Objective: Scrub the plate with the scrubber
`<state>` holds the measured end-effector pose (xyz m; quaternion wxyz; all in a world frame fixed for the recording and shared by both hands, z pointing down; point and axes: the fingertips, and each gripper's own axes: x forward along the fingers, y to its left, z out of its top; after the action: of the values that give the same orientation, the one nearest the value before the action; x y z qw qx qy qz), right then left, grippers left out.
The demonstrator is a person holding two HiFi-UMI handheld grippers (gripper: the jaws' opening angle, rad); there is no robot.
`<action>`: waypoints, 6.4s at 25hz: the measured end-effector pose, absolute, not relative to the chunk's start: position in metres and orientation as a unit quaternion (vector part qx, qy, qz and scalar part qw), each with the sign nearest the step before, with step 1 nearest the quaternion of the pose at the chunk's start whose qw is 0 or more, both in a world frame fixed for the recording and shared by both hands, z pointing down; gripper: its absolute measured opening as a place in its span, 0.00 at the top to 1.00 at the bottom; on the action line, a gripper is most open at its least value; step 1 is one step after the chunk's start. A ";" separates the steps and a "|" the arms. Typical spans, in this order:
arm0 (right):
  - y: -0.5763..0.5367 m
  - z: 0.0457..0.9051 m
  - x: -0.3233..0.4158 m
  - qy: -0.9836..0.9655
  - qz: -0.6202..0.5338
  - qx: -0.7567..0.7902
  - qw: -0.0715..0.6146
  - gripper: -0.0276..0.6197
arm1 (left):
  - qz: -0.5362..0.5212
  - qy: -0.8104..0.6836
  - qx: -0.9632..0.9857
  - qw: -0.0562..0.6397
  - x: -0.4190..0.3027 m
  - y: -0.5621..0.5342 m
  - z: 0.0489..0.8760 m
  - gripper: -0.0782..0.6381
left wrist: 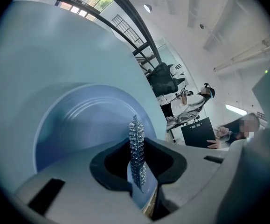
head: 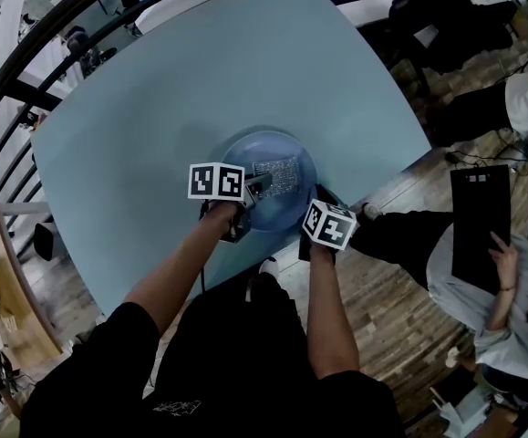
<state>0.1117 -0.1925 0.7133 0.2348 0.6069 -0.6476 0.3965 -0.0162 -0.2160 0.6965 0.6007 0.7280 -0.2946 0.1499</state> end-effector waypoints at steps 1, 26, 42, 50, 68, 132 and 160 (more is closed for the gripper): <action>-0.192 0.713 0.112 -0.647 0.397 0.607 0.235 0.92 | 0.148 -0.298 0.727 0.600 -0.019 -0.219 0.696 0.77; -0.194 0.711 0.114 -0.647 0.395 0.607 0.240 0.92 | 0.121 -0.377 0.705 0.588 -0.102 -0.237 0.688 0.77; -0.190 0.713 0.112 -0.645 0.394 0.606 0.248 0.92 | 0.142 -0.358 0.695 0.607 -0.123 -0.182 0.689 0.77; -0.190 0.709 0.113 -0.645 0.392 0.608 0.248 0.92 | 0.158 -0.334 0.699 0.612 -0.107 -0.164 0.690 0.77; -0.187 0.708 0.115 -0.645 0.392 0.606 0.249 0.92 | 0.190 -0.283 0.724 0.600 -0.035 -0.159 0.690 0.77; -0.088 0.503 0.112 -0.806 0.211 0.540 0.118 0.95 | 0.009 -0.463 0.789 0.403 -0.077 -0.110 0.517 0.77; -0.066 0.344 0.092 -0.833 0.071 0.547 0.038 0.95 | 0.016 -0.495 0.862 0.107 -0.105 -0.096 0.359 0.77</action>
<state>0.0918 -0.0658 0.3443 0.0377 0.5470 -0.8332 0.0710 -0.1049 -0.0961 0.3589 0.1065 0.8621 -0.4951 0.0158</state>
